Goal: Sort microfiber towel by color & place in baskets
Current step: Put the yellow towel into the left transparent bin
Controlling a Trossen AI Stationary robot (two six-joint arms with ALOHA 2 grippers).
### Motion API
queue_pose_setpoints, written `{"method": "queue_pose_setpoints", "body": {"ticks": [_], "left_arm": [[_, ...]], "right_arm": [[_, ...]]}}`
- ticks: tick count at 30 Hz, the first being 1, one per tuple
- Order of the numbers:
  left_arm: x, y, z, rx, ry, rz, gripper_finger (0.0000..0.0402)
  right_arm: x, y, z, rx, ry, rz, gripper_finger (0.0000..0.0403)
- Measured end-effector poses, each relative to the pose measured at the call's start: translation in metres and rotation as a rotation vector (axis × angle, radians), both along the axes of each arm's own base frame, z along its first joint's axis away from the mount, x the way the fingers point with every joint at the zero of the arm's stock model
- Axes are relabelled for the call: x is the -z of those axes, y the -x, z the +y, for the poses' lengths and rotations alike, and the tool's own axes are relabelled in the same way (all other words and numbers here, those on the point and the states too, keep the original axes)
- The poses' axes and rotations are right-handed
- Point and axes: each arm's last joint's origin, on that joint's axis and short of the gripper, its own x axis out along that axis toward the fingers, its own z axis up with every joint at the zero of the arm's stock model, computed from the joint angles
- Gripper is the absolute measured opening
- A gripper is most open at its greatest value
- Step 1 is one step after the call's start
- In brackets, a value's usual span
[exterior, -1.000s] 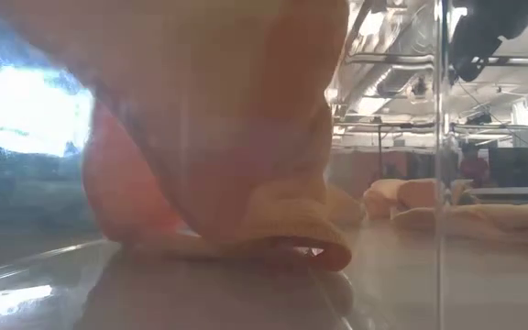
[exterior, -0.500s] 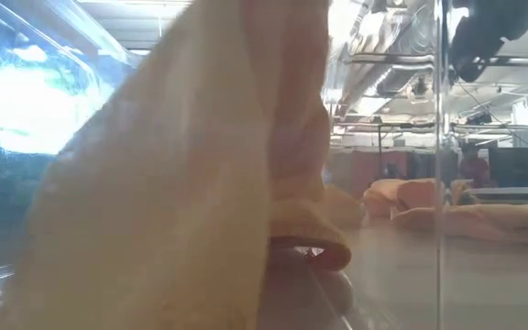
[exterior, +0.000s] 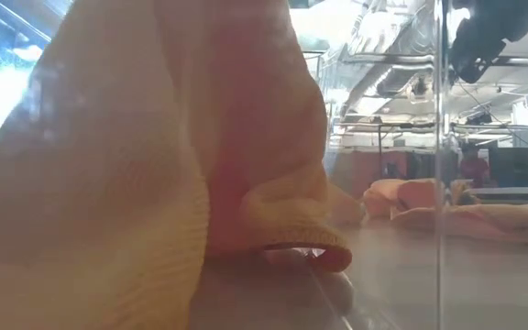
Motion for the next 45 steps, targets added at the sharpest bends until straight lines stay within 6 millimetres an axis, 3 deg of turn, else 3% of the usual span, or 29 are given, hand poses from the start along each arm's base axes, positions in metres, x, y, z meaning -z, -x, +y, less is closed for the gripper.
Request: {"method": "queue_pose_setpoints", "body": {"ticks": [12, 17, 25, 30, 36, 40, 45], "left_arm": [[-0.003, 0.003, 0.005, 0.018, -0.017, 0.024, 0.0125], [-0.028, 0.012, 0.016, 0.016, -0.038, -0.049, 0.0132], [-0.085, 0.044, 0.036, -0.045, -0.220, -0.289, 0.0132], [-0.099, 0.055, 0.039, 0.015, -0.356, -0.359, 0.0120], [-0.097, 0.059, 0.036, 0.106, -0.510, -0.375, 0.0091], [-0.084, 0.060, 0.037, 0.148, -0.564, -0.321, 0.0067], [-0.066, 0.077, 0.052, 0.144, -0.576, -0.279, 0.0030]], "right_arm": [[0.000, 0.000, 0.000, 0.000, 0.000, 0.000, 0.0000], [0.000, 0.000, 0.000, 0.000, 0.000, -0.001, 0.0000], [0.000, 0.000, 0.000, 0.014, -0.017, 0.002, 0.0000], [0.000, 0.000, 0.000, 0.029, -0.018, 0.000, 0.0000], [-0.001, -0.001, 0.000, 0.063, -0.050, -0.006, 0.0000], [-0.002, -0.002, -0.001, 0.107, -0.056, -0.029, 0.0000], [-0.006, -0.004, -0.002, 0.147, -0.049, -0.075, 0.0000]]}}
